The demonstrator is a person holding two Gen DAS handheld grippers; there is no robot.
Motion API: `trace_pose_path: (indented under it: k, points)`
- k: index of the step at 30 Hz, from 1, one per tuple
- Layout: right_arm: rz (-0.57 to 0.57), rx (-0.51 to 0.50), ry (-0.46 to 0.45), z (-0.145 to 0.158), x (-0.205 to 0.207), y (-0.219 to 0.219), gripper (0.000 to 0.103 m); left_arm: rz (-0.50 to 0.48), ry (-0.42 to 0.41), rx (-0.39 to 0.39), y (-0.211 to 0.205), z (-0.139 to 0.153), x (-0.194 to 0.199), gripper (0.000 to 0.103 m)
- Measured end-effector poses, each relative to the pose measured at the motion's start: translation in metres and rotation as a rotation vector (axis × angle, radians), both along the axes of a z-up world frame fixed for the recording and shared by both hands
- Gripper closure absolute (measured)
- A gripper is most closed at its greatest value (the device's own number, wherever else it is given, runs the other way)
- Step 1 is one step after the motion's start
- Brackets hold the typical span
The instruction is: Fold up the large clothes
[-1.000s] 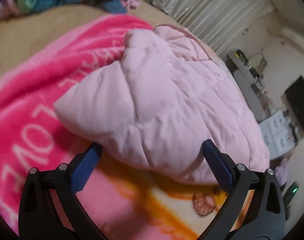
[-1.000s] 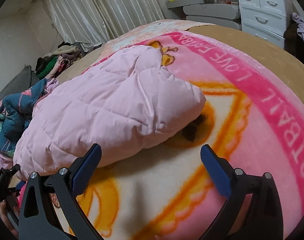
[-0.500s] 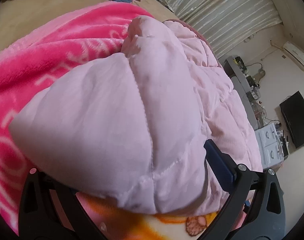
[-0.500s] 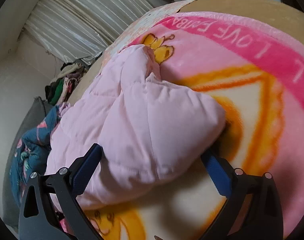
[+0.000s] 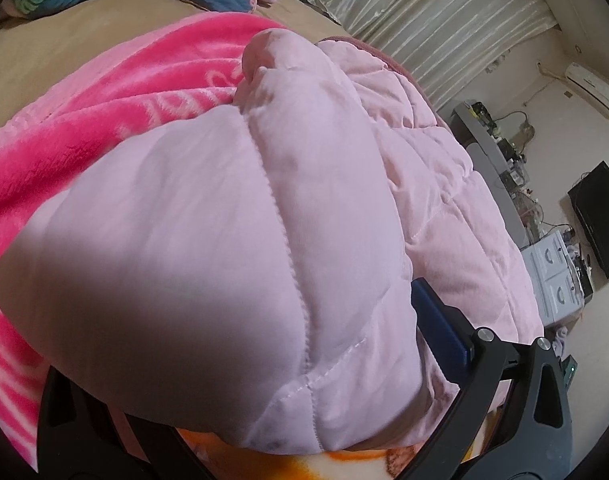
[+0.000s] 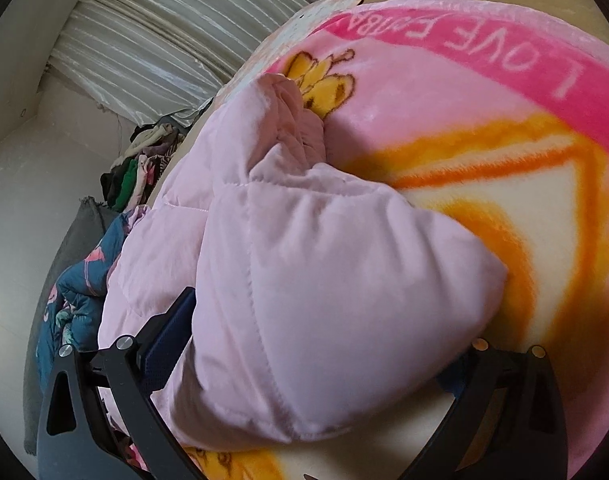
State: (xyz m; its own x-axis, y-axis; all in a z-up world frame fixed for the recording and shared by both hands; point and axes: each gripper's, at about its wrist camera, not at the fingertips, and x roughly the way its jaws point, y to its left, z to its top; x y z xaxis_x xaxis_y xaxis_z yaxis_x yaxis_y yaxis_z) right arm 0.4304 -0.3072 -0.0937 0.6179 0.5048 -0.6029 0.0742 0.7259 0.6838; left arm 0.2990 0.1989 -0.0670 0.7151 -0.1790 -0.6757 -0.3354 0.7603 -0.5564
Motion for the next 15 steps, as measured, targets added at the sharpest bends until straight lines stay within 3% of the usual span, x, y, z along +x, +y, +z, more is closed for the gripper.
trace_pose_path:
  k: [9, 15]
  points:
    - [0.044, -0.03, -0.046, -0.0022, 0.0117, 0.0051, 0.005, -0.012, -0.004, 0.006, 0.0015, -0.001, 0.0087, 0.008]
    - [0.096, -0.013, -0.087, 0.0035, 0.0084, 0.0057, 0.028, -0.03, -0.025, 0.018, 0.0008, -0.002, 0.0082, 0.008]
